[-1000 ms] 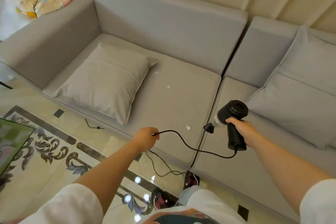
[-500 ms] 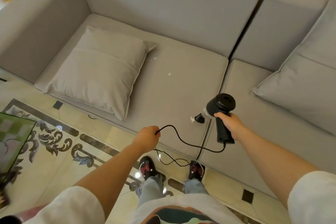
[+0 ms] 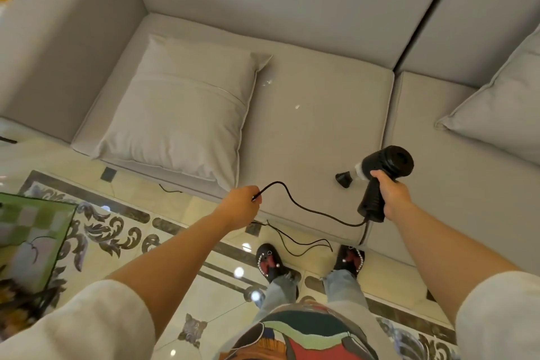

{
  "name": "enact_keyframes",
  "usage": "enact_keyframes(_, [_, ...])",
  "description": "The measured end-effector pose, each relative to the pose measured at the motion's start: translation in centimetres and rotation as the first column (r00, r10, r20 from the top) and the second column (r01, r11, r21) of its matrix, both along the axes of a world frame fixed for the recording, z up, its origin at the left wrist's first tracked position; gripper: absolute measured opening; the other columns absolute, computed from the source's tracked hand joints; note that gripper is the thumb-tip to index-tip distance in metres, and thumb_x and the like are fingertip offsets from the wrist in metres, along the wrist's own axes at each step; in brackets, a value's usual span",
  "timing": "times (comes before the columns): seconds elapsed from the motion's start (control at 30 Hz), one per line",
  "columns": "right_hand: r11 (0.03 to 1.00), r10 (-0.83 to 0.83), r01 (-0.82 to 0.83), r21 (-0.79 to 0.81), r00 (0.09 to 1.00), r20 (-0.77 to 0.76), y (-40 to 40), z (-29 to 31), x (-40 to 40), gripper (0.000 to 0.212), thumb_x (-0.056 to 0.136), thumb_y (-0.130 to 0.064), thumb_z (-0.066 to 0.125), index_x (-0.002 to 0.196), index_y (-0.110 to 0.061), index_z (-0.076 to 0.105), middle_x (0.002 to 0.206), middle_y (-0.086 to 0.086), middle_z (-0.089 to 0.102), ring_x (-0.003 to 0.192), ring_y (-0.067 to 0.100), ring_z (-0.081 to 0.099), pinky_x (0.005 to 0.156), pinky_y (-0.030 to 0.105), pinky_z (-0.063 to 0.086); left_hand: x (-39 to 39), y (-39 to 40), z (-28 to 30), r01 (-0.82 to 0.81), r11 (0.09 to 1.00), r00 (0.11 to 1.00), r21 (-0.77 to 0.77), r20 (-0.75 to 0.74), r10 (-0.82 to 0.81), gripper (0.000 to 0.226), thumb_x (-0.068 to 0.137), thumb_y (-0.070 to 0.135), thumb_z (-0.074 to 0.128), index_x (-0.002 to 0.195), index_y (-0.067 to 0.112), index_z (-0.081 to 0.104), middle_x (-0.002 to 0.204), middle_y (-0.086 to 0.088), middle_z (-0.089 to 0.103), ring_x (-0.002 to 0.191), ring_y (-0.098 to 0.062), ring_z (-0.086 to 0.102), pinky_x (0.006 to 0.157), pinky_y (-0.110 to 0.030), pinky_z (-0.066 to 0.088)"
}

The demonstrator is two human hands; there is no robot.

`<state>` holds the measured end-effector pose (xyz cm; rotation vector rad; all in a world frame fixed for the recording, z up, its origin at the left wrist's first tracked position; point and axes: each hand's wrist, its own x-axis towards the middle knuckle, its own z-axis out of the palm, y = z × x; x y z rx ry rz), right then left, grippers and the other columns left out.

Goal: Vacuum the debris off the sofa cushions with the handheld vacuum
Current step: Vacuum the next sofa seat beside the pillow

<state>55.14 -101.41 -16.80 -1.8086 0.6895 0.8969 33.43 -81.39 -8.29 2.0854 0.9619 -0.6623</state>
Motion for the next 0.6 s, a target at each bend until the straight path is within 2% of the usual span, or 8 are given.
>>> enact_keyframes(0.13, [0.998,-0.055,0.054,0.014,0.997,0.055,-0.1,0.5,-0.1,0.051,0.076,-0.032,0.068,0.119,-0.009,0.052,0.094,0.009,0.058,0.088,0.028,0.056,0.08,0.042,0.046,-0.3,0.5,-0.2,0.031,0.999,1.0,-0.009,0.002,-0.031,0.028,0.096,0.009,0.034,0.11,0.002,0.057,0.087,-0.006,0.053,0.075,-0.02,0.048,0.056,-0.02,0.035])
enact_keyframes(0.27, [0.995,-0.098,0.097,0.025,0.995,0.025,-0.6,0.6,-0.8,0.047,0.076,-0.033,0.069,0.113,-0.01,0.052,0.083,0.007,0.057,0.085,0.026,0.057,0.079,0.041,0.047,0.2,0.0,-0.5,0.036,0.999,0.999,-0.03,0.04,-0.035,0.027,0.096,0.009,0.035,0.11,0.0,0.057,0.07,0.001,0.046,0.058,-0.011,0.041,0.054,-0.02,0.033])
enact_keyframes(0.4, [0.994,-0.096,0.092,0.059,0.994,0.059,-0.6,0.6,-1.4,0.049,0.078,-0.03,0.067,0.119,-0.007,0.051,0.092,0.007,0.058,0.079,0.024,0.057,0.08,0.041,0.046,0.1,-0.3,-0.5,0.05,0.998,0.997,-0.042,0.052,-0.048,0.024,0.096,0.009,0.035,0.105,0.002,0.056,0.074,-0.003,0.05,0.055,-0.008,0.038,0.053,-0.018,0.033])
enact_keyframes(0.47, [0.994,-0.072,0.071,0.083,0.997,0.01,-0.8,1.0,-1.7,0.049,0.078,-0.03,0.067,0.118,-0.006,0.051,0.089,0.009,0.058,0.087,0.028,0.057,0.082,0.042,0.047,0.1,-0.7,-0.5,0.079,0.996,0.996,-0.036,0.039,-0.077,0.019,0.097,0.01,0.035,0.096,0.008,0.053,0.071,0.0,0.047,0.055,-0.008,0.038,0.051,-0.018,0.031])
enact_keyframes(0.6, [0.99,-0.024,0.023,0.139,1.0,0.009,-1.1,1.9,-2.1,0.048,0.079,-0.03,0.067,0.118,-0.006,0.052,0.105,0.016,0.059,0.096,0.031,0.059,0.093,0.047,0.048,0.7,-1.7,-0.6,0.118,0.993,0.992,0.002,0.038,-0.118,0.016,0.097,0.015,0.036,0.086,0.01,0.046,0.063,0.005,0.041,0.053,-0.007,0.037,0.049,-0.018,0.028])
